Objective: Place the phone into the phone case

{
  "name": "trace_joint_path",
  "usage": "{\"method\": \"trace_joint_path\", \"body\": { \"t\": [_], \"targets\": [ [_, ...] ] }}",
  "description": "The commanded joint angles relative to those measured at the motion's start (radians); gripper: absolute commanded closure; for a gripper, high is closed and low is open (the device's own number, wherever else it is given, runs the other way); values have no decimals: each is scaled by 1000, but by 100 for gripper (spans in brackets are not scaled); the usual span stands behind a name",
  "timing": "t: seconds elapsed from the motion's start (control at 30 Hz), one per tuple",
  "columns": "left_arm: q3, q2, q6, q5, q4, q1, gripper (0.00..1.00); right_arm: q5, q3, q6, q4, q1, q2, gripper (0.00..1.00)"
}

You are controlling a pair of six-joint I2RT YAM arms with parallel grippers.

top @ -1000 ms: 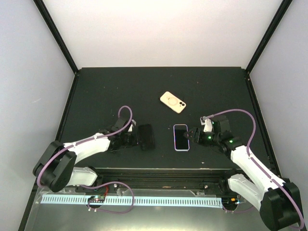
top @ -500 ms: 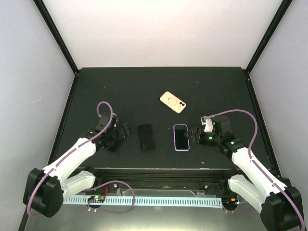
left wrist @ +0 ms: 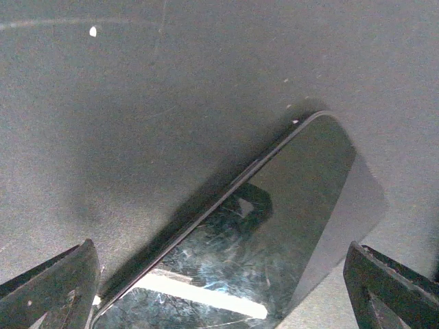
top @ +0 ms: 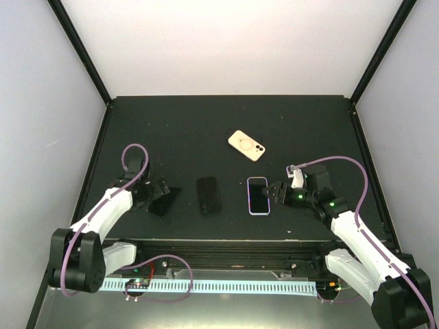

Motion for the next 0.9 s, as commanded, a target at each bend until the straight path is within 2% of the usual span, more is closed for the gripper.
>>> {"method": "trace_joint_path", "body": {
  "t": [0.0, 0.23, 0.53, 0.87],
  "targets": [
    [19, 52, 28, 21, 22, 18, 1, -16, 19, -4, -6, 1, -16, 34],
    [-45, 21, 24, 105, 60, 17, 2, -17, 19, -4, 4, 1, -6, 34],
    [-136, -66, -30, 238, 90, 3, 12, -21, 30, 2, 22, 0, 25, 34],
    [-118, -129, -97, 187, 50, -136, 15, -20, 13, 19, 40, 4, 24, 34]
  ]
}}
